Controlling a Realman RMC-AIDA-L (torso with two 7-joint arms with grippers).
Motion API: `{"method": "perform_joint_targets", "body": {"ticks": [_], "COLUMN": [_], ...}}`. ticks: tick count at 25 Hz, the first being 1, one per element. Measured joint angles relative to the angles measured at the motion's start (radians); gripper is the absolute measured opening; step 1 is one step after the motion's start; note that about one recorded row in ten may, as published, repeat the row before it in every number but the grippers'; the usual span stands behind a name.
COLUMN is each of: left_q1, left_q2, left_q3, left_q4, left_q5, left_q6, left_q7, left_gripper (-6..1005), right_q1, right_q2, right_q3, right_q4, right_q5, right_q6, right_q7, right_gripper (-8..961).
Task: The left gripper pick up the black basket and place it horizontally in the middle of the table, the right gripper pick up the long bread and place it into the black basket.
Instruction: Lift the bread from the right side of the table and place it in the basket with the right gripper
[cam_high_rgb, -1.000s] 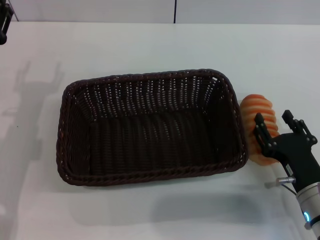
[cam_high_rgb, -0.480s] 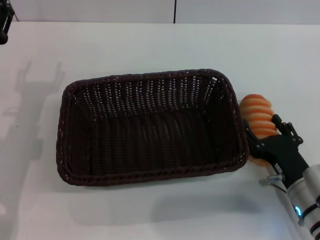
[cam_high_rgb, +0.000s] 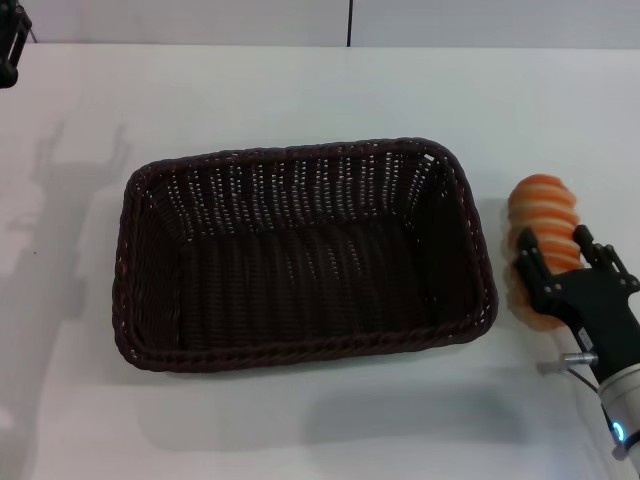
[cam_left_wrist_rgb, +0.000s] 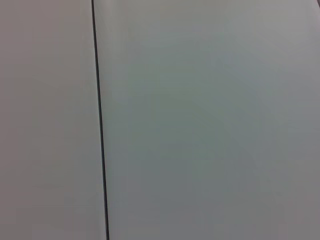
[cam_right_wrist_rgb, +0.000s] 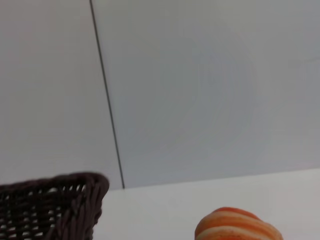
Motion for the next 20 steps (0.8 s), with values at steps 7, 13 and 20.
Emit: {"method": "perform_joint_targets", "body": {"ticks": [7,13,20], "left_q1": [0.001,0.01,0.012], "left_q2": [0.0,0.0,0.0], "left_q3": [-0.003,-0.005,-0.003], "left_q4": [0.001,-0.001,-0.002], "left_q5": [0.009,0.009,0.009], "left_q6": [0.001,0.004,0.006], "left_q7": [0.0,0.0,0.0], "left_gripper": [797,797,797], "right_q1": [-0.026,-0.013,0.14], "right_q2": [-0.004,-0.004,0.004], "right_q3": [-0.064,-0.1,-0.101], "right_q4": [0.035,0.045,0.05], "right_q5": [-0.06,-0.145,-0.23], "right_q6": [-0.309,-0.507,-0.352], "right_q7": [-0.001,0.002,0.023], "right_gripper": [607,556,514]}}
